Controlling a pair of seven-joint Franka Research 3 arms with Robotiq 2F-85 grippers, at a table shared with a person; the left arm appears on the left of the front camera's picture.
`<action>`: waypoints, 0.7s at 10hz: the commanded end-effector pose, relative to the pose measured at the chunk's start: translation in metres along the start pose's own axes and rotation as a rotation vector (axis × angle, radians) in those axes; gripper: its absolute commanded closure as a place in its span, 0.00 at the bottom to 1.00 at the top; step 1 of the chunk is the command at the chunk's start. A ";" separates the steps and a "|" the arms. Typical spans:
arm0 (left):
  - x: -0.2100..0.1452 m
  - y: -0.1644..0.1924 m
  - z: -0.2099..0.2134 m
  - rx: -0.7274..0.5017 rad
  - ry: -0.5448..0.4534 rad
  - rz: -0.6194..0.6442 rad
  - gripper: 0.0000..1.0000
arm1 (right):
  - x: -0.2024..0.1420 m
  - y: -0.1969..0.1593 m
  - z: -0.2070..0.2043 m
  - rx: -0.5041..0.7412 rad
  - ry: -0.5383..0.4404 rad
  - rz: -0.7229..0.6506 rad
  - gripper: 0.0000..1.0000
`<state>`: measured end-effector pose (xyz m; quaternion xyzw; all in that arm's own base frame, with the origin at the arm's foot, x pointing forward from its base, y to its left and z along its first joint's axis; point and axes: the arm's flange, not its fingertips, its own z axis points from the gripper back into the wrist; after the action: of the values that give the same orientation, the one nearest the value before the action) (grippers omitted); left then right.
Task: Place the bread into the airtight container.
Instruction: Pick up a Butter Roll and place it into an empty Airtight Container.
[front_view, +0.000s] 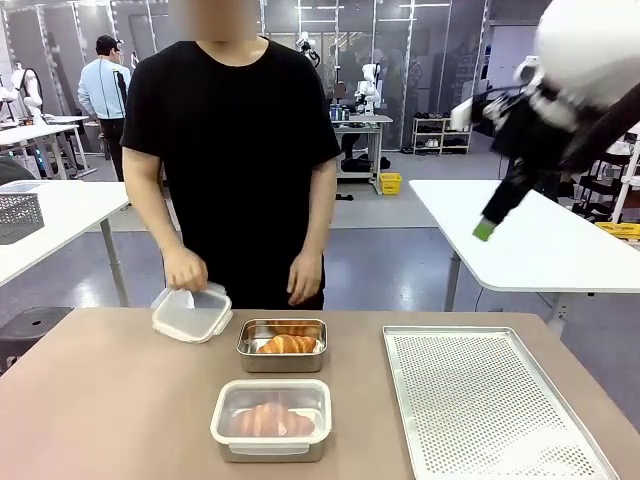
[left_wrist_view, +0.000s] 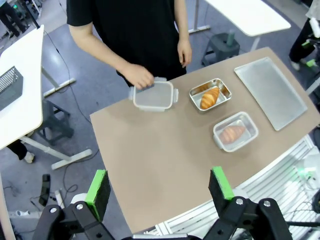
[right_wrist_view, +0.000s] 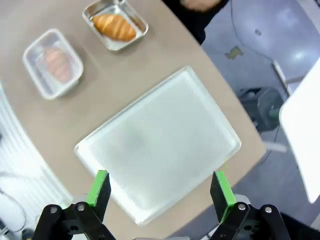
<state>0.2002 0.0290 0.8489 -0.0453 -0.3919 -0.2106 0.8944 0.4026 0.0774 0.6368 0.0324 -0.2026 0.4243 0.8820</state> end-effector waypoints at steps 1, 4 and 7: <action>0.000 0.000 0.001 -0.004 -0.001 0.001 0.00 | -0.001 0.008 0.037 0.035 0.057 -0.066 0.00; 0.000 0.000 0.001 -0.004 -0.001 0.001 0.00 | -0.027 0.029 0.146 -0.100 -0.018 -0.199 0.00; 0.000 0.000 0.001 -0.004 -0.001 0.001 0.00 | -0.052 0.057 0.206 -0.155 -0.095 -0.254 0.00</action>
<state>0.2002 0.0289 0.8489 -0.0453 -0.3919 -0.2107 0.8944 0.2632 0.0281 0.8069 0.0132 -0.2787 0.3061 0.9102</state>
